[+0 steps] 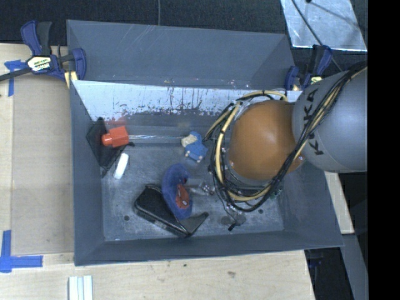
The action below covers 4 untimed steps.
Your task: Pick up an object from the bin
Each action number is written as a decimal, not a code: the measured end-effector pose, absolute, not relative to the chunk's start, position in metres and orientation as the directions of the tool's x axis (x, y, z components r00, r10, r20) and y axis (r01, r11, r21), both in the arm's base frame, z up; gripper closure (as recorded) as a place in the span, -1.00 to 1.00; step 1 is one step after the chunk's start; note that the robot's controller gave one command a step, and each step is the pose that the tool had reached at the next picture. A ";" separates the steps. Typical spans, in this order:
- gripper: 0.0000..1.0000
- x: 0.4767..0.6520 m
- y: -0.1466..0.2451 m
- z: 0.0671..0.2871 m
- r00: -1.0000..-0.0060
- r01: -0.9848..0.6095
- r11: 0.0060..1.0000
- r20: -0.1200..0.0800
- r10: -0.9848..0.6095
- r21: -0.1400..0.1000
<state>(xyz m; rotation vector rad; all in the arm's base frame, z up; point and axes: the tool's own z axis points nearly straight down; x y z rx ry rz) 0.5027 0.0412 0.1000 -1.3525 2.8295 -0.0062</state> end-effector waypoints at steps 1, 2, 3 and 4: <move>-1.00 0.484 0.040 0.115 -0.838 -0.545 0.838 0.001 -0.545 0.000; -1.00 0.488 0.037 0.077 -0.786 -0.618 0.786 -0.003 -0.618 -0.004; 1.00 0.488 0.038 0.077 -0.786 -0.619 0.786 -0.003 -0.619 -0.004; 1.00 0.507 0.025 0.179 -0.771 -0.637 0.771 -0.009 -0.637 -0.007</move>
Offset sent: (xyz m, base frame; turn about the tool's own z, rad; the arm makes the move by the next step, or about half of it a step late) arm -0.0189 -0.0004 0.0146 0.3131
